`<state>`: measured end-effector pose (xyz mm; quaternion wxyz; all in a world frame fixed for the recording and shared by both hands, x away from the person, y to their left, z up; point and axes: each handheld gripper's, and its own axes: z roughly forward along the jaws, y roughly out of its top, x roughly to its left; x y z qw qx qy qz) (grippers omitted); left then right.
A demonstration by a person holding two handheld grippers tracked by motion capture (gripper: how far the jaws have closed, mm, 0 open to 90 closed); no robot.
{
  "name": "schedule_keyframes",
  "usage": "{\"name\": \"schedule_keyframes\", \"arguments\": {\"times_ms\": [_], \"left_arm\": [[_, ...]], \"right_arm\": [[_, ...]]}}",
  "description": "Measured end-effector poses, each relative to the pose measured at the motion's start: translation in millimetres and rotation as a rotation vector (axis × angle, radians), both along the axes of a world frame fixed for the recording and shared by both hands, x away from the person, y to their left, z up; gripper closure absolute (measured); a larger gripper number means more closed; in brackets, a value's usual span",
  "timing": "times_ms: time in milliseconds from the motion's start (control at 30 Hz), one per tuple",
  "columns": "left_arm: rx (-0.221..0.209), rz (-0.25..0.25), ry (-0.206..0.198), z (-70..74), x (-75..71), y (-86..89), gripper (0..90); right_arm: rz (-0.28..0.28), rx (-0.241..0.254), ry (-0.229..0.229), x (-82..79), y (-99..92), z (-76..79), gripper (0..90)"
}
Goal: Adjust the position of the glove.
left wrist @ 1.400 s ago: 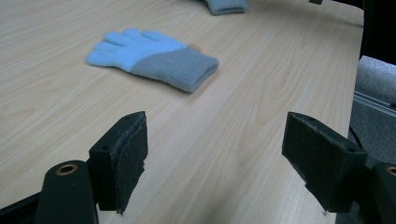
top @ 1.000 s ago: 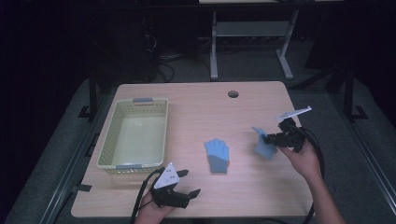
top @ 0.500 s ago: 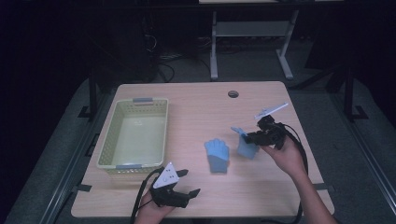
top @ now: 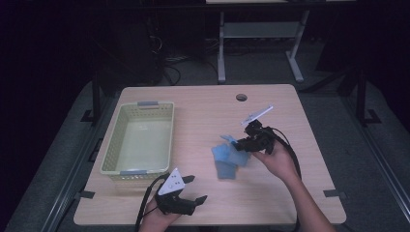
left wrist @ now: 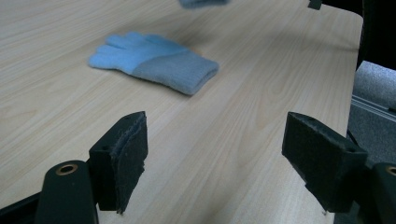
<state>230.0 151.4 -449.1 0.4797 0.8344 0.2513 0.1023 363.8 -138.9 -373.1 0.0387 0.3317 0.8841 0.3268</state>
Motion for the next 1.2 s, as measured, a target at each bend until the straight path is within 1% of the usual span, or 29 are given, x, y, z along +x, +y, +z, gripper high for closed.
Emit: {"name": "schedule_keyframes", "arguments": {"times_ms": [67, 133, 200, 233, 267, 333, 367, 433, 467, 533, 600, 633, 700, 800, 900, 1033, 1100, 1133, 1200], "left_arm": [[-0.003, -0.001, -0.001, -0.4, 0.3, -0.1, 22.0], [-0.001, -0.003, -0.004, -0.1, 0.3, 0.0, 22.0], [-0.006, 0.0, -0.004, -0.4, 0.0, -0.3, 22.0], [-0.002, 0.0, -0.001, 0.0, -0.4, -0.2, 22.0], [-0.002, 0.004, -0.003, 0.4, -1.3, -0.6, 22.0], [-0.001, 0.004, -0.004, 0.7, -1.6, -0.5, 22.0], [-0.011, 0.009, -0.005, 0.4, -1.9, -1.1, 22.0], [-0.009, 0.01, -0.007, 0.8, -1.7, -0.8, 22.0], [-0.009, 0.009, -0.007, 0.9, -1.6, -0.7, 22.1], [-0.009, 0.008, -0.006, 1.0, -1.7, -0.7, 22.1], [-0.01, 0.006, -0.004, 1.1, -2.0, -0.7, 22.1], [-0.005, 0.002, -0.01, 1.3, -1.7, -0.5, 22.0], [-0.008, 0.003, -0.007, 1.2, -2.2, -1.0, 22.1], [-0.005, 0.001, -0.015, 1.4, -1.8, -0.6, 22.1], [-0.008, 0.005, -0.007, 1.7, -2.2, -0.4, 22.1], [-0.009, 0.004, -0.009, 1.8, -2.0, -0.2, 22.1], [0.002, -0.001, -0.009, 1.9, -1.9, 0.1, 22.1], [-0.001, -0.001, -0.011, 1.7, -2.1, -0.1, 22.1], [-0.001, -0.001, -0.01, 1.8, -2.2, -0.1, 22.1]], "right_arm": [[0.014, -0.005, -0.002, 1.9, 6.3, -3.4, 79.6], [0.026, -0.023, 0.018, 2.7, 13.4, -7.2, 79.7], [0.043, -0.034, 0.025, 4.3, 20.7, -13.0, 79.6], [0.049, -0.034, 0.027, 5.0, 23.8, -16.0, 79.6], [0.06, -0.042, 0.042, 6.1, 28.7, -21.1, 79.5], [0.065, -0.048, 0.049, 6.3, 31.5, -23.8, 79.5], [0.068, -0.059, 0.048, 6.5, 34.2, -26.9, 79.4], [0.072, -0.072, 0.053, 7.2, 37.5, -30.3, 79.2], [0.078, -0.082, 0.046, 7.5, 38.9, -31.8, 79.2], [0.086, -0.092, 0.056, 7.3, 42.0, -32.7, 78.9], [0.101, -0.106, 0.049, 7.7, 44.2, -34.5, 78.1], [0.104, -0.108, 0.052, 7.9, 45.1, -35.6, 77.9], [0.11, -0.118, 0.065, 9.8, 46.9, -39.2, 76.9], [0.113, -0.12, 0.072, 10.8, 47.8, -40.9, 75.3], [0.119, -0.124, 0.073, 11.5, 48.4, -42.3, 74.1], [0.121, -0.129, 0.096, 12.4, 48.6, -45.0, 69.4], [0.115, -0.134, 0.094, 12.9, 48.4, -46.4, 60.3], [0.108, -0.13, 0.095, 12.9, 48.2, -46.5, 58.5], [0.113, -0.119, 0.095, 12.0, 47.4, -45.2, 58.8]]}}
